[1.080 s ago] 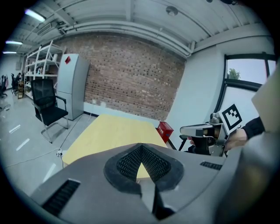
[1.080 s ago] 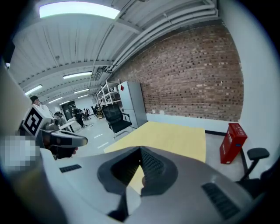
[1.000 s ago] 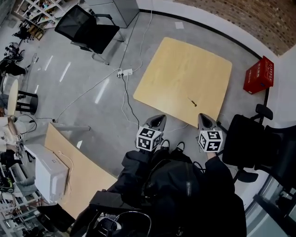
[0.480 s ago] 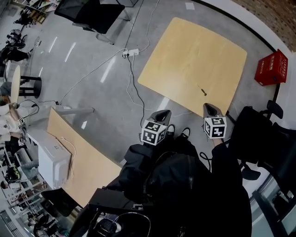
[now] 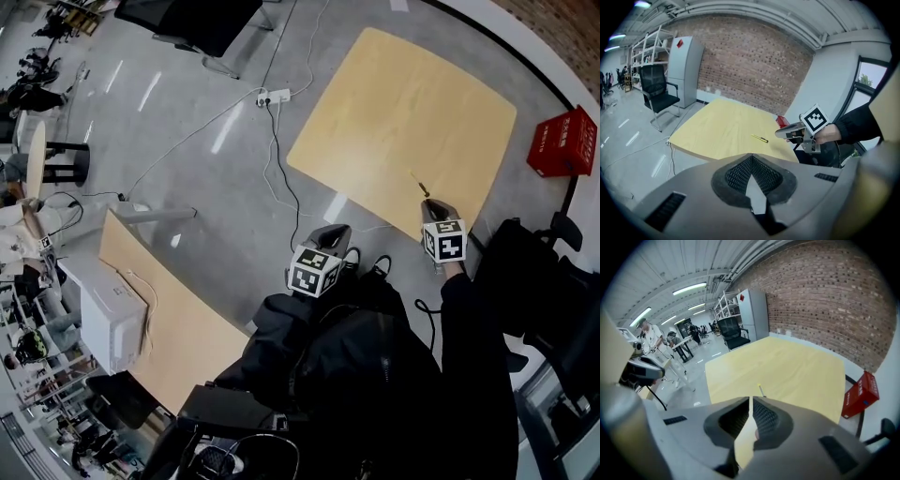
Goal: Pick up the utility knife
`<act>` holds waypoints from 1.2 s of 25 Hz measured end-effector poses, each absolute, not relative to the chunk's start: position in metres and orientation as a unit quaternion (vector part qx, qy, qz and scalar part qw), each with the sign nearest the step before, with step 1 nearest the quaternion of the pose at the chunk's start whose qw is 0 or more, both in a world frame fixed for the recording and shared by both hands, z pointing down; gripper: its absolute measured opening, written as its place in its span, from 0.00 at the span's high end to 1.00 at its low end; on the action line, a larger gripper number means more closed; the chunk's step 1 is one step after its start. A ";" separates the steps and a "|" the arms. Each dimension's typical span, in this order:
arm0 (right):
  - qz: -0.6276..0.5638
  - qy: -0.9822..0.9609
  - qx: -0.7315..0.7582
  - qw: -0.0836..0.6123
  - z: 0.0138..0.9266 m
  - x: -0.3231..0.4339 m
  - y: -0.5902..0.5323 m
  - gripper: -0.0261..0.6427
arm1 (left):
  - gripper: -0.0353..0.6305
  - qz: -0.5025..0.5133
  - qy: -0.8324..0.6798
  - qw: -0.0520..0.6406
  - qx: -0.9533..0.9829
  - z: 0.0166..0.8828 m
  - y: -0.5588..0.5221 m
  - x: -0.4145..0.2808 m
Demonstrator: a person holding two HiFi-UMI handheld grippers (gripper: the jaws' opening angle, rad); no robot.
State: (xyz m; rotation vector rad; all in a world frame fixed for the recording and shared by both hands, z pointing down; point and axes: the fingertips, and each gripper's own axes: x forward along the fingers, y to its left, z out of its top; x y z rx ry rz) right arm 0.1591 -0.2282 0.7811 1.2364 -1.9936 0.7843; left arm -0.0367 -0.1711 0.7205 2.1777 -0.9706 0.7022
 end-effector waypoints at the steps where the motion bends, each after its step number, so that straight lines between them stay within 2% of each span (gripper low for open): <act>1: 0.298 -0.761 0.467 0.337 0.786 0.160 -0.230 0.94 | 0.94 0.269 -0.371 0.324 0.828 0.722 -0.171 -0.039; 7: 0.299 -0.754 0.452 0.370 0.811 0.169 -0.240 0.87 | 0.94 0.275 -0.374 0.334 0.820 0.731 -0.167 -0.047; 15: 0.288 -0.754 0.428 0.406 0.835 0.170 -0.261 0.82 | 0.94 0.279 -0.383 0.346 0.810 0.741 -0.164 -0.060; 24: 0.280 -0.751 0.390 0.454 0.858 0.165 -0.271 0.79 | 0.94 0.284 -0.387 0.356 0.802 0.744 -0.157 -0.069; 30: 0.294 -0.740 0.393 0.460 0.867 0.169 -0.272 0.79 | 0.94 0.286 -0.391 0.360 0.797 0.746 -0.153 -0.076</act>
